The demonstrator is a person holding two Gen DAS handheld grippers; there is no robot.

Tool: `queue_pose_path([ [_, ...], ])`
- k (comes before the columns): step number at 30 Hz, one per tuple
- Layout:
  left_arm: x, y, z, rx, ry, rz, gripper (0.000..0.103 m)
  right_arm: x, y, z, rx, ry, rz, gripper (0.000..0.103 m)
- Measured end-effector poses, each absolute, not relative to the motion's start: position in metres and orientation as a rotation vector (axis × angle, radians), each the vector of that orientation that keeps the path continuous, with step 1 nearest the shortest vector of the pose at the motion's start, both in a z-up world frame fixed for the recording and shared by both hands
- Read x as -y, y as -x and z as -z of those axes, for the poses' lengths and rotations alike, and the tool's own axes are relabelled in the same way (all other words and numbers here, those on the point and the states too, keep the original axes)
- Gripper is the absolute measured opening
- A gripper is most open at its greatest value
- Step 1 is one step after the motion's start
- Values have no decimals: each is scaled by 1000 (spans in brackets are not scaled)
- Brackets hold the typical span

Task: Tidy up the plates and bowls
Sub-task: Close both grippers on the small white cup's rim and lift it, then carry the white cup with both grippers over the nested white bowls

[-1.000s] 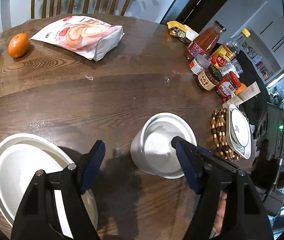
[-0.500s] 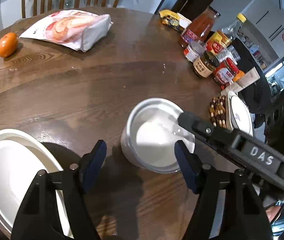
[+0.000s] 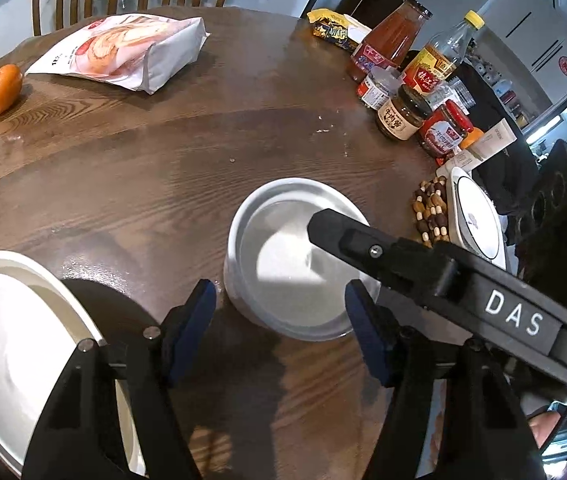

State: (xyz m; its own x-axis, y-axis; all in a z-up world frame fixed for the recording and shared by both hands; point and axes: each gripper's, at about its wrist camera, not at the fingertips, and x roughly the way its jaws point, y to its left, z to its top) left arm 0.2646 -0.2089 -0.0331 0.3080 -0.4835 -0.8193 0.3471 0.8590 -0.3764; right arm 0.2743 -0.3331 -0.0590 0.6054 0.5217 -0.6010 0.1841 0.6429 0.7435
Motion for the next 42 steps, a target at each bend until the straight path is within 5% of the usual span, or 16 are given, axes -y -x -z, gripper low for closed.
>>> queue_pose_path([
  [42, 205, -237, -1, -1052, 104, 522, 60, 326, -254, 33, -868, -906, -251, 54],
])
